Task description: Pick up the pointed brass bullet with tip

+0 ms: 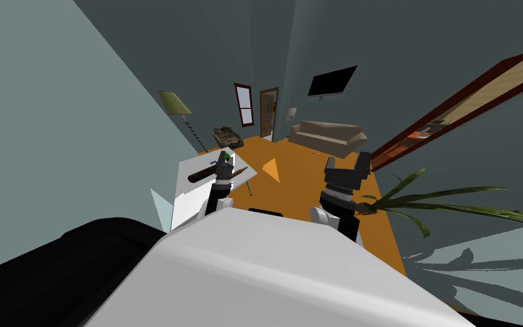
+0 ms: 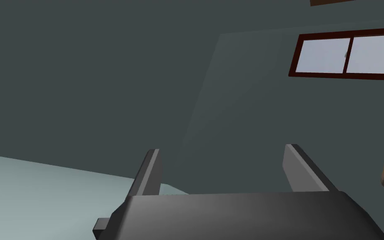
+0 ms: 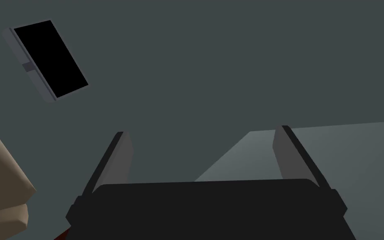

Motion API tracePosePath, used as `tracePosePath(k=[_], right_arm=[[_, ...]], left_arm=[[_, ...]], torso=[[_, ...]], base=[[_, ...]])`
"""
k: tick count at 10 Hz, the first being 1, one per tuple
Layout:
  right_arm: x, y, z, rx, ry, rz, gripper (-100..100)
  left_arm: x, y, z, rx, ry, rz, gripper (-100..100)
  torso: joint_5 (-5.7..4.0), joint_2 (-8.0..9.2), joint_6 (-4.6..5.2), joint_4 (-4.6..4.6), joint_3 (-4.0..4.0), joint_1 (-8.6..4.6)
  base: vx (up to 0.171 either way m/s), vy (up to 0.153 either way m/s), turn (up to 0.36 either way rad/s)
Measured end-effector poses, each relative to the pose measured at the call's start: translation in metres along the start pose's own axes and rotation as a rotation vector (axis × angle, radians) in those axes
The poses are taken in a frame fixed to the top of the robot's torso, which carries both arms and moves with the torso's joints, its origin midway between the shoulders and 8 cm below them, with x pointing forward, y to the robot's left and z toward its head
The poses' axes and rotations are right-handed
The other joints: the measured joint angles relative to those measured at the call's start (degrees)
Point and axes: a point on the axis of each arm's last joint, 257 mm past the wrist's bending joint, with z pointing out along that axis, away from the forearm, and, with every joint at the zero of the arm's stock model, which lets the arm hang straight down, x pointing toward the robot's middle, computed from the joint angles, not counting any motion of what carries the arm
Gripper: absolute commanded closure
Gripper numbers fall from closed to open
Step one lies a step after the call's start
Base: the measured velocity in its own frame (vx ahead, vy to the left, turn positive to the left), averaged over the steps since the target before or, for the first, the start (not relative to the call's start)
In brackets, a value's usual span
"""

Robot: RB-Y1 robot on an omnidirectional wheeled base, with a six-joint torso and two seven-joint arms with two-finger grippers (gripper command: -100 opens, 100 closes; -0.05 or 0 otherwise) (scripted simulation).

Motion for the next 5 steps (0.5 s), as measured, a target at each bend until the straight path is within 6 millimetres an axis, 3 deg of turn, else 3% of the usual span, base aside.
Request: tracePosePath(k=[5], right_arm=[[0.000,0.000,0.000,0.000,0.000,0.000,0]], left_arm=[[0.000,0.025,0.001,-0.078,0.064,0.019,-100]], torso=[[-0.03,-0.15,0.00,-0.03,-0.09,-0.13]], base=[[0.030,-0.036,0.041]])
